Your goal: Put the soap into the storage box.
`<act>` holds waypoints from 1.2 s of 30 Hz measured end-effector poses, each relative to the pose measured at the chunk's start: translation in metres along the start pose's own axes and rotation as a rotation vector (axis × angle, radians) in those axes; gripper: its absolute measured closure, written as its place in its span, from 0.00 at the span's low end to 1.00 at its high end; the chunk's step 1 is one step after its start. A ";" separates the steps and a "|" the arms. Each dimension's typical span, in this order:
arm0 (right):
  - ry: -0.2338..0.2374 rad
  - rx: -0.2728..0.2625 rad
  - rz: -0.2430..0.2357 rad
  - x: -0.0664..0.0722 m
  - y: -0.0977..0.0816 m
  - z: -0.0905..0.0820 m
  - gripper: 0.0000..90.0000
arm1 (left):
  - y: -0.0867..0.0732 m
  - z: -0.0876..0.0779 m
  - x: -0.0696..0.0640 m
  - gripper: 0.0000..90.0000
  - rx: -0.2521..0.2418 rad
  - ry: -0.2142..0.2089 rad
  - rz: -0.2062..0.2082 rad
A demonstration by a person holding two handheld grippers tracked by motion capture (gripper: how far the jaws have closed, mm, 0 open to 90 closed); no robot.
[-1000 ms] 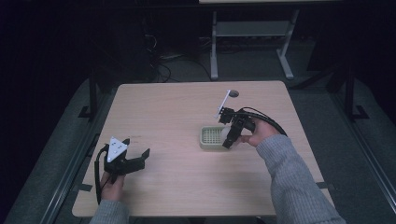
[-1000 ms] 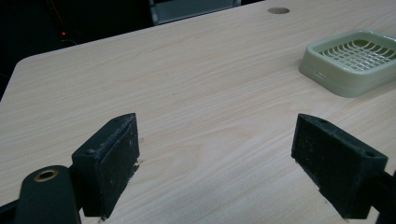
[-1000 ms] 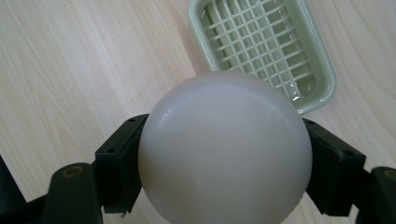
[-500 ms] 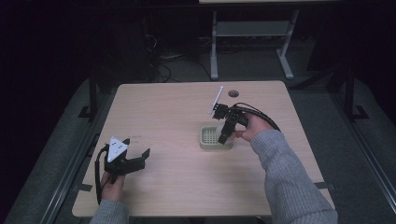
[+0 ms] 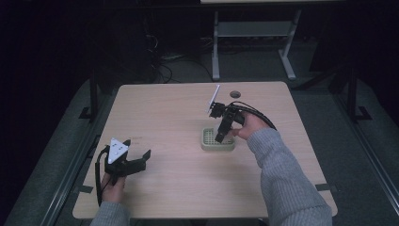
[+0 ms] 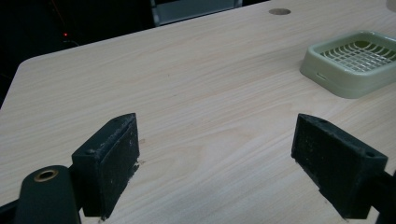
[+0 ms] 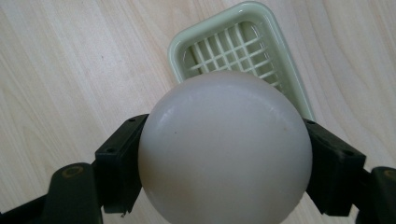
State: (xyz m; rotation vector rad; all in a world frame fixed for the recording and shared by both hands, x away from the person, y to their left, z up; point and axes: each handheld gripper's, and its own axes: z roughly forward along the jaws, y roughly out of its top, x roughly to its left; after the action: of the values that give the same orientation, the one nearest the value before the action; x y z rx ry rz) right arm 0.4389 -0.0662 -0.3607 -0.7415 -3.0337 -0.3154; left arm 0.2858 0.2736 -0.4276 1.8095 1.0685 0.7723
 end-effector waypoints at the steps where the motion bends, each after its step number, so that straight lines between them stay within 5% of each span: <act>1: -0.001 0.002 -0.001 0.000 0.001 0.001 0.26 | 0.000 0.000 0.000 0.16 0.000 -0.001 0.000; 36: -0.011 0.005 0.045 -0.020 0.018 0.035 0.26 | 0.000 0.000 0.000 0.16 -0.003 0.001 0.000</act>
State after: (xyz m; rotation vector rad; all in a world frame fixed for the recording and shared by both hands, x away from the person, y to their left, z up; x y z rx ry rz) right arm 0.4666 -0.0526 -0.3921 -0.8122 -3.0217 -0.3037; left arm 0.2856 0.2739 -0.4271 1.8068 1.0669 0.7748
